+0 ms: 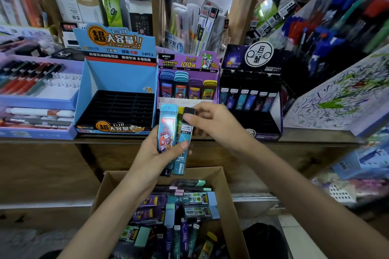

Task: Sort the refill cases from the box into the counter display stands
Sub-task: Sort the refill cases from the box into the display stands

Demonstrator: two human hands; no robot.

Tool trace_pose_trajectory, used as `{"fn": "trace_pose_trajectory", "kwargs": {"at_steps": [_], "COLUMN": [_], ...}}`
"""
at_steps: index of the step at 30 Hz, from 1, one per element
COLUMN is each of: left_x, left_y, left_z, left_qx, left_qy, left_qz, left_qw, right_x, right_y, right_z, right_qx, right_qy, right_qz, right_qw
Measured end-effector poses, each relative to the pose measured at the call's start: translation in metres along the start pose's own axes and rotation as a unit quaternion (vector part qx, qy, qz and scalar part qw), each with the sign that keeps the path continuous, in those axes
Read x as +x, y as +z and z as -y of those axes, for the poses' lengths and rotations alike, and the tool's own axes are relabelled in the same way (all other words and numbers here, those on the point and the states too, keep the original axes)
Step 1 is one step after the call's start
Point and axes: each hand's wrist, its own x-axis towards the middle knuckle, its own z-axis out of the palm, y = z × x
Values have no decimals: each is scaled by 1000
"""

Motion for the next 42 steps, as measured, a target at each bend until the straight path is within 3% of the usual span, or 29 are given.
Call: {"fn": "trace_pose_trajectory", "kwargs": {"at_steps": [8, 11, 16, 20, 31, 42], "left_x": [2, 2, 1, -2, -5, -9], "left_y": [6, 5, 3, 4, 2, 9], "left_z": [7, 7, 8, 9, 10, 8], "left_qx": [21, 28, 50, 53, 43, 34], "left_qy": [-13, -13, -12, -12, -16, -8], "left_qz": [5, 7, 5, 0, -19, -5], "left_qw": [1000, 999, 999, 999, 999, 999], "right_x": [-4, -1, 17, 34, 45, 55], "right_y": [-31, -69, -127, -128, -109, -87], "right_z": [-12, -4, 5, -7, -24, -40], "right_qx": [67, 98, 7, -120, -191, -255], "right_qy": [1, -30, -54, -39, -71, -87], "right_qz": [-90, -164, -259, -242, -169, -224], "right_qw": [994, 981, 964, 962, 964, 937]}}
